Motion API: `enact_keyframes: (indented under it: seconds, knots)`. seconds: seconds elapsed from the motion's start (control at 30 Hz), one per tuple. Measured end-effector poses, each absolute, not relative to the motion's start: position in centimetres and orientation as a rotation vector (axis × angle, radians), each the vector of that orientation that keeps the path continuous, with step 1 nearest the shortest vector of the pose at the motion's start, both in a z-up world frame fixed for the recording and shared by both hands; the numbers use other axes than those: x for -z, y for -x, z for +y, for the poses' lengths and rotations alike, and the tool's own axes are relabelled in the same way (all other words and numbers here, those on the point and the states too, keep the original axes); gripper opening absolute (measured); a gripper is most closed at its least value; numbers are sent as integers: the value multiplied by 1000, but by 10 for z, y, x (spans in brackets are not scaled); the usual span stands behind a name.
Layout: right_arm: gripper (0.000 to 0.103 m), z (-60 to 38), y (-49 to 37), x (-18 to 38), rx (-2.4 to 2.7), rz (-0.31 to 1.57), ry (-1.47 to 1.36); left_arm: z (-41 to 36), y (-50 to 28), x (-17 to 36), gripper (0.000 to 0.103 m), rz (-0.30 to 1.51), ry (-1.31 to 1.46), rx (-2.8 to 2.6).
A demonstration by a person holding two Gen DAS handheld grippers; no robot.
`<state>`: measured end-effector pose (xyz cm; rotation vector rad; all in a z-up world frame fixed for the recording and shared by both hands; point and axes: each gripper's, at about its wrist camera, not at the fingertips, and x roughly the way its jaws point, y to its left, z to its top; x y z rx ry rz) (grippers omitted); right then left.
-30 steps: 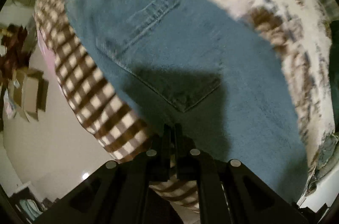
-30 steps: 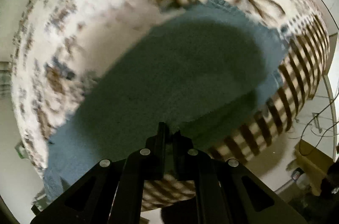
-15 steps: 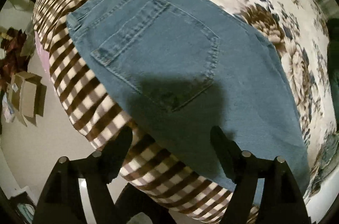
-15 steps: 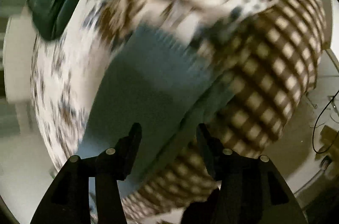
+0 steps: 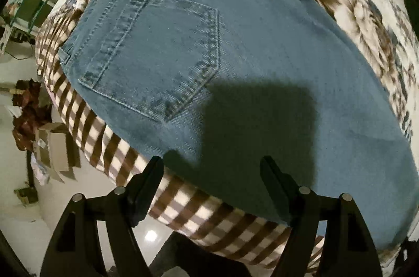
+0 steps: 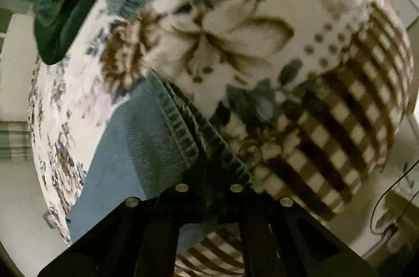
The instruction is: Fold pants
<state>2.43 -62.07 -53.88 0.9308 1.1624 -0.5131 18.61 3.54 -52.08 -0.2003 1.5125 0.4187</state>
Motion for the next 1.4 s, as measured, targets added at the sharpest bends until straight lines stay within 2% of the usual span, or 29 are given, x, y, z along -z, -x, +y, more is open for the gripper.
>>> enact_keyframes:
  seconds: [0.17, 0.3, 0.37, 0.4, 0.43, 0.57, 0.6, 0.63, 0.67, 0.7, 0.87, 0.93, 1.0, 1.07, 1.1, 1.13, 1.3, 1.4]
  knots:
    - [0, -636, 7, 494, 579, 1095, -892, 14, -191, 516, 75, 1516, 178, -379]
    - [3, -657, 3, 515, 447, 1202, -1047, -1, -195, 518, 75, 1528, 185, -341]
    - [29, -659, -14, 528, 381, 1251, -1060, -11, -197, 514, 75, 1514, 184, -313]
    - [53, -658, -23, 536, 352, 1263, -1074, -14, -199, 512, 75, 1508, 183, -303]
    - [58, -657, -32, 545, 342, 1285, -1090, -19, -201, 511, 75, 1502, 184, -289]
    - [58, -647, -47, 570, 351, 1355, -1130, -36, -207, 511, 75, 1501, 186, -258]
    - [54, -643, -48, 571, 366, 1358, -1111, -40, -208, 512, 75, 1502, 177, -255]
    - [24, -639, -47, 566, 397, 1332, -1064, -45, -208, 515, 75, 1506, 163, -253]
    - [3, -634, -47, 561, 431, 1335, -997, -48, -208, 517, 75, 1511, 156, -250]
    - [1, -631, -46, 554, 459, 1323, -943, -49, -208, 519, 75, 1519, 152, -247]
    - [0, -628, -29, 502, 498, 1198, -869, -58, -200, 524, 75, 1526, 160, -207]
    - [1, -635, -21, 498, 489, 1185, -942, -63, -198, 525, 75, 1532, 156, -186]
    - [2, -649, -13, 518, 428, 1213, -1159, -67, -198, 525, 75, 1538, 152, -176]
    - [15, -648, -9, 535, 415, 1221, -1301, -73, -199, 527, 75, 1544, 155, -167]
    - [30, -647, -5, 543, 417, 1225, -1347, -76, -200, 529, 75, 1549, 155, -162]
    - [36, -645, -2, 550, 413, 1229, -1383, -80, -199, 533, 75, 1554, 149, -158]
    - [38, -623, 6, 582, 413, 1248, -1491, -96, -194, 553, 75, 1590, 132, -155]
    - [38, -619, 8, 589, 452, 1164, -1507, -104, -193, 564, 75, 1607, 110, -155]
